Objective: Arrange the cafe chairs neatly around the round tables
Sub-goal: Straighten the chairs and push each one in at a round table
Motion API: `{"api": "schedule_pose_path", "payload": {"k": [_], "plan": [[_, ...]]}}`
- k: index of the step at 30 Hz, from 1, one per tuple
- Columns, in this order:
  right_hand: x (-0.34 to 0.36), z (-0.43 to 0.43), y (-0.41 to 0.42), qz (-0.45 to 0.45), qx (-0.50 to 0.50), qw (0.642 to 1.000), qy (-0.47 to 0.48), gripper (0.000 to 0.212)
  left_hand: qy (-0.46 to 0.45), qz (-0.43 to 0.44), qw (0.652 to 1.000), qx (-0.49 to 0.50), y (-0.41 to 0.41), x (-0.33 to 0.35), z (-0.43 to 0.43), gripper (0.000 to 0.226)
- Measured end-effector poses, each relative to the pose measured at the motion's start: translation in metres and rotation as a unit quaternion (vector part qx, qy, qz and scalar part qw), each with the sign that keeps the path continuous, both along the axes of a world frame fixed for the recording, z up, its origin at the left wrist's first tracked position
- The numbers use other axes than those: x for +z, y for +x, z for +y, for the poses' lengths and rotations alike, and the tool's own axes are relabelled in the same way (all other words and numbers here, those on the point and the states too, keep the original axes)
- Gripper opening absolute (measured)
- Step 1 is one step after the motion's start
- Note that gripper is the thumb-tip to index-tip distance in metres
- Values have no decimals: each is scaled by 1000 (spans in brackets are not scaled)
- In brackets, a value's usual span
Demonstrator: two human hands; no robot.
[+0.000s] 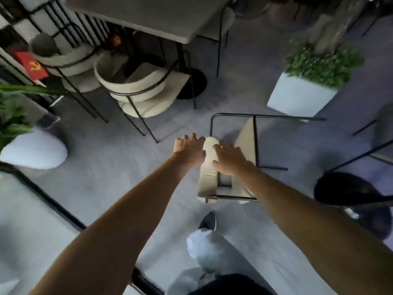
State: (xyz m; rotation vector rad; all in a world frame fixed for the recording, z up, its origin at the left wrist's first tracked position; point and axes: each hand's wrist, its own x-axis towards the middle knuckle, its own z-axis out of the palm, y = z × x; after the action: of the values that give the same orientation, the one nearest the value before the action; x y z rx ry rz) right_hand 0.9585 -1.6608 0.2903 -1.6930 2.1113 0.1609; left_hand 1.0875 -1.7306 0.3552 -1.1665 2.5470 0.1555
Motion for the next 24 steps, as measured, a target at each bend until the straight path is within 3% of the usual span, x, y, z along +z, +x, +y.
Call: {"api": "schedule_pose_path", "payload": {"k": [5, 11, 15, 20, 24], "plan": [[-19, -56, -11, -12, -106, 994, 8, 60, 3, -29, 991, -127, -32, -33, -76, 48], [-42, -78, -20, -34, -255, 966, 18, 60, 15, -48, 953, -298, -64, -92, -124, 49], [-53, -100, -26, -26, -372, 928, 11, 53, 22, -31, 911, -411, -90, -118, -152, 50], [-71, -131, -13, -25, -499, 866, 22, 53, 21, -16, 824, -566, -107, -137, -206, 41], [-95, -156, 7, -10, -562, 827, 15, 48, -12, -30, 798, -602, -112, -161, -242, 36]]}}
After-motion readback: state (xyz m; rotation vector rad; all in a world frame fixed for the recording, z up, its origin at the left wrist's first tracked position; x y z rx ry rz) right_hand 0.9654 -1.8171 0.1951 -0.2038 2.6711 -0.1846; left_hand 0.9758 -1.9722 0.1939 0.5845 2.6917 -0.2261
